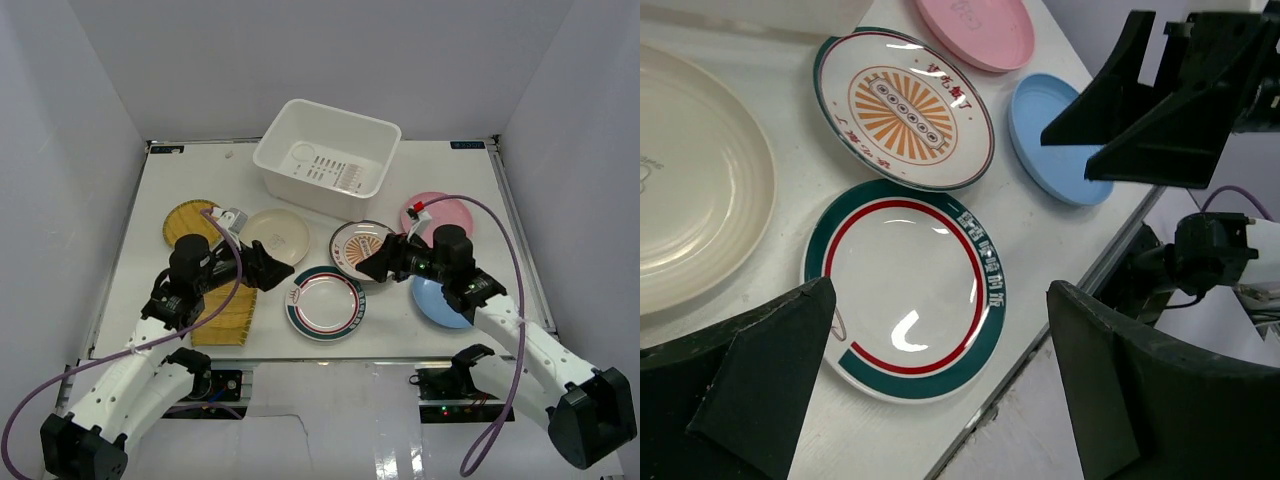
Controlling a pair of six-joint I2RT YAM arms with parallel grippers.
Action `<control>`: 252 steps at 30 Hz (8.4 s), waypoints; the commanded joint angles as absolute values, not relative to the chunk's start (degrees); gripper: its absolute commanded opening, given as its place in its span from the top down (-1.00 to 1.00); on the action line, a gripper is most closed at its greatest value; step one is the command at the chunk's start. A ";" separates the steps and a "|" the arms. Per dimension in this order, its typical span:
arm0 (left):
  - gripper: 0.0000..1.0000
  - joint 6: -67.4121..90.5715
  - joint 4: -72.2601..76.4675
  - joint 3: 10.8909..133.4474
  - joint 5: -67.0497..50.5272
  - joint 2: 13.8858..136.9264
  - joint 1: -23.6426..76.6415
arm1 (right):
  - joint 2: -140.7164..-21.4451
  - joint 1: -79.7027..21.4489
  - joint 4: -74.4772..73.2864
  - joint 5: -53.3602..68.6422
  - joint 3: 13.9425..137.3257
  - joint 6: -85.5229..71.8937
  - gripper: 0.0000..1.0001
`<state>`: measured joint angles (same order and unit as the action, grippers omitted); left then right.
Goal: Place the plates into the plastic bin on the countertop
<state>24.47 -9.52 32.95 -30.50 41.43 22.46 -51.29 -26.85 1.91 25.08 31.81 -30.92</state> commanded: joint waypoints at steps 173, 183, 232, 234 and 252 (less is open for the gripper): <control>-0.93 43.94 -6.34 37.71 -2.00 66.00 -22.23 | -72.92 -18.54 15.65 16.97 66.12 -33.84 0.85; -0.90 44.21 -1.15 42.10 -7.73 84.10 -24.17 | -105.26 -18.28 9.32 8.97 93.49 -32.96 0.84; 1.00 51.59 8.79 51.14 -12.92 63.53 2.63 | -122.18 -64.16 41.30 10.72 62.59 -59.50 0.84; 1.00 50.37 8.79 53.77 -11.87 66.17 5.61 | -118.32 -63.46 42.97 9.50 56.30 -57.49 0.84; 0.91 45.09 1.50 95.08 -6.59 108.97 16.08 | -51.52 -49.59 13.73 8.87 30.75 -34.46 0.85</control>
